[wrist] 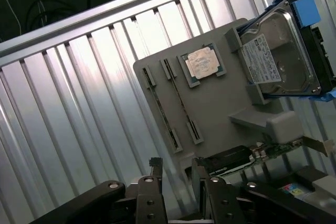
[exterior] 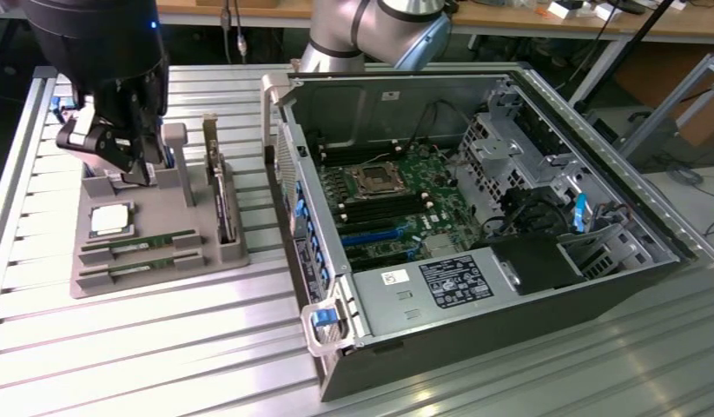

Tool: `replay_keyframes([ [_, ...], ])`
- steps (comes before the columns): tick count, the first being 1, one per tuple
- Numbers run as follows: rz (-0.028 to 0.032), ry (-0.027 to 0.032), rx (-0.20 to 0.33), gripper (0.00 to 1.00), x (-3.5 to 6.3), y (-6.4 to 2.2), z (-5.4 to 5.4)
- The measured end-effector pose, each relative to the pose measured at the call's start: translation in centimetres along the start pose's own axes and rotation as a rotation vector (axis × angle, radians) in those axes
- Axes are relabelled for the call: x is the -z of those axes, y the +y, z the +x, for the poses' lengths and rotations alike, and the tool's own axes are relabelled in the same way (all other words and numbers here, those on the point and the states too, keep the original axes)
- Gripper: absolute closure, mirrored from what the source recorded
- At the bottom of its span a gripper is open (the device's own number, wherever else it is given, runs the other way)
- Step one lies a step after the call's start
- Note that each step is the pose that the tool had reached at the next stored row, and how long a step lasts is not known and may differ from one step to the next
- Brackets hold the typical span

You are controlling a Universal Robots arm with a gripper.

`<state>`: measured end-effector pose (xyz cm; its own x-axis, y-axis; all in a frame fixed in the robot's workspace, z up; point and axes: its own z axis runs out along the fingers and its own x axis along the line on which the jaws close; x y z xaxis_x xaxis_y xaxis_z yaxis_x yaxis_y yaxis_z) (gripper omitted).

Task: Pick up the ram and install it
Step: 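Pick up the ram and move it above insertion slot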

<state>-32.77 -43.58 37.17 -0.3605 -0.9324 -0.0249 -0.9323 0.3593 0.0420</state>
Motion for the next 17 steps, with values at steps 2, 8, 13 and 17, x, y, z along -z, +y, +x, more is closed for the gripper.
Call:
replay_keyframes([
  [2,-0.0001,-0.0001,0.000,0.64,-0.26,-0.01,0.0],
  [8,-0.0003,-0.0008,0.000,0.64,-1.14,-0.05,0.0],
  [13,-0.0005,-0.0013,0.000,0.64,-2.27,-0.10,0.1],
  [17,-0.0006,-0.0013,0.000,0.64,-2.90,-0.13,0.1],
])
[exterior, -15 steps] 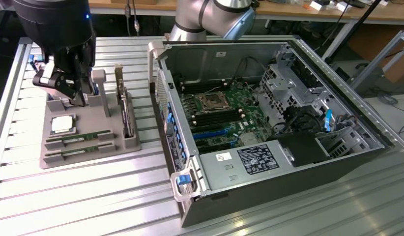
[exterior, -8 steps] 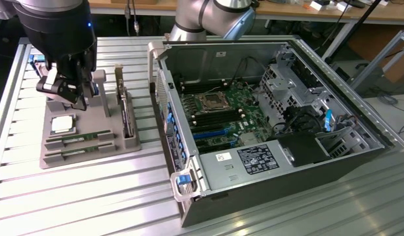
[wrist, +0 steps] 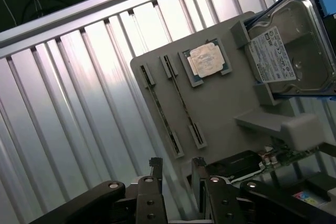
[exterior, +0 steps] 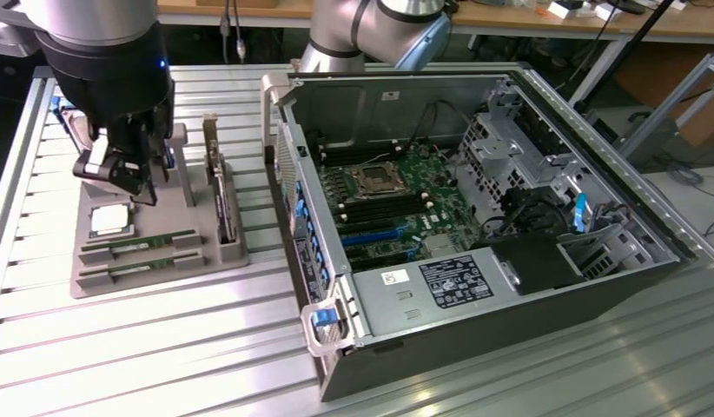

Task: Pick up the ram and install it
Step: 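Pick up the ram and move it above insertion slot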

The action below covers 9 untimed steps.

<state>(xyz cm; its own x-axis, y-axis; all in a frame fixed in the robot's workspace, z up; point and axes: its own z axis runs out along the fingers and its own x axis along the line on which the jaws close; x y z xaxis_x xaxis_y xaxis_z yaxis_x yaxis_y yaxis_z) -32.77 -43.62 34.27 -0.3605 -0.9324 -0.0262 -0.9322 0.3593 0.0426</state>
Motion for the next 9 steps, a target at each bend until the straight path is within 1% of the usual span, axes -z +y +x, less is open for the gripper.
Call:
replay_keyframes([
  [2,0.0000,-0.0001,0.000,0.64,-0.21,-0.01,0.0],
  [4,0.0000,-0.0001,0.000,0.64,-0.72,-0.04,0.0],
  [9,0.0000,0.0000,0.000,0.64,-1.61,-0.09,0.1],
])
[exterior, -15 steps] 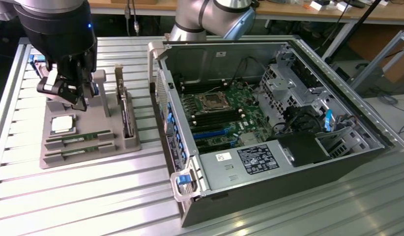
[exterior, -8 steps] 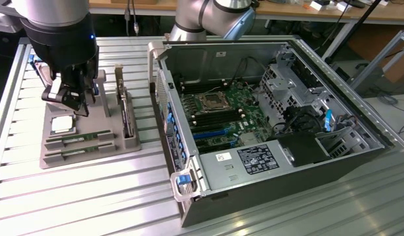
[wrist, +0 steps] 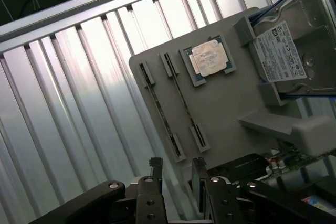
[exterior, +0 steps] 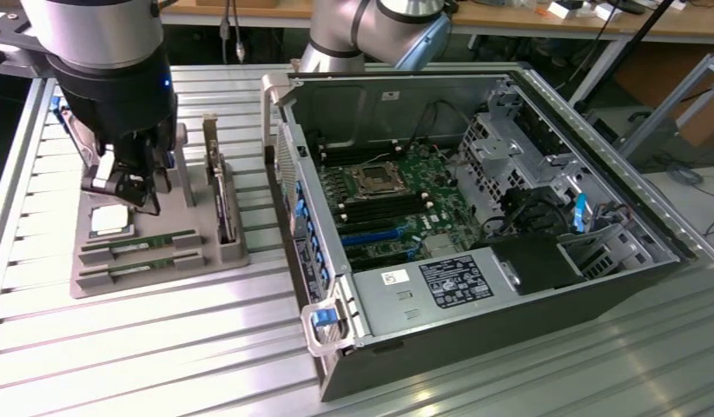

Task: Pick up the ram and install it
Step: 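Pick up the ram and move it above insertion slot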

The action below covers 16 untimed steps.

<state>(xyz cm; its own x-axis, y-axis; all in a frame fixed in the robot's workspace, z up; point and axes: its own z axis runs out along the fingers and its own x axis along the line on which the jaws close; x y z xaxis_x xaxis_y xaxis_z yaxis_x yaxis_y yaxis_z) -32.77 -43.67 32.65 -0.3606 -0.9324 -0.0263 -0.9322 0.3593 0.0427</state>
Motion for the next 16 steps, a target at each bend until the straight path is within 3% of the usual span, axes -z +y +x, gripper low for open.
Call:
replay_keyframes([
  [16,0.0000,0.0000,0.000,0.64,-3.00,-0.17,0.2],
])
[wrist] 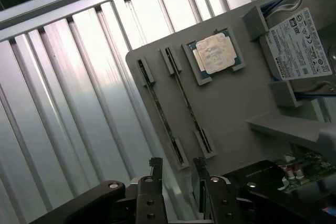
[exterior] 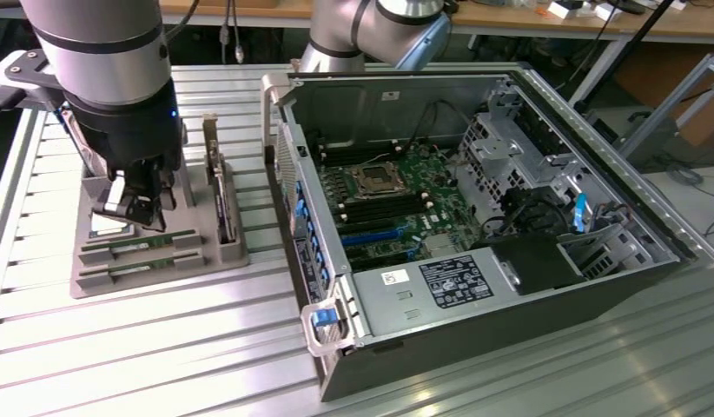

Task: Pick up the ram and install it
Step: 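Pick up the ram and move it above insertion slot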

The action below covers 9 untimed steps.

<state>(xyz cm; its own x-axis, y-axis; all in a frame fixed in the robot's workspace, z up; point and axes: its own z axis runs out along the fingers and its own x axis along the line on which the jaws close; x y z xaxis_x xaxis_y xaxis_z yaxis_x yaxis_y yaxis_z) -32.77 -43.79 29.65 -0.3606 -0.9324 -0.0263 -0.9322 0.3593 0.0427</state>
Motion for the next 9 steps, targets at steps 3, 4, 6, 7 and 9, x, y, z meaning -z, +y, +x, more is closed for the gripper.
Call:
replay_keyframes([
  [3,0.0000,0.0000,0.000,0.64,-0.51,-0.03,0.0],
  [4,0.0000,-0.0001,0.000,0.64,-0.71,-0.04,0.1],
  [6,0.0000,0.0000,0.000,0.64,-1.11,-0.07,0.1],
  [7,0.0000,0.0000,0.000,0.64,-1.24,-0.08,0.1],
  [9,0.0000,0.0000,0.000,0.64,-1.50,-0.09,0.1],
])
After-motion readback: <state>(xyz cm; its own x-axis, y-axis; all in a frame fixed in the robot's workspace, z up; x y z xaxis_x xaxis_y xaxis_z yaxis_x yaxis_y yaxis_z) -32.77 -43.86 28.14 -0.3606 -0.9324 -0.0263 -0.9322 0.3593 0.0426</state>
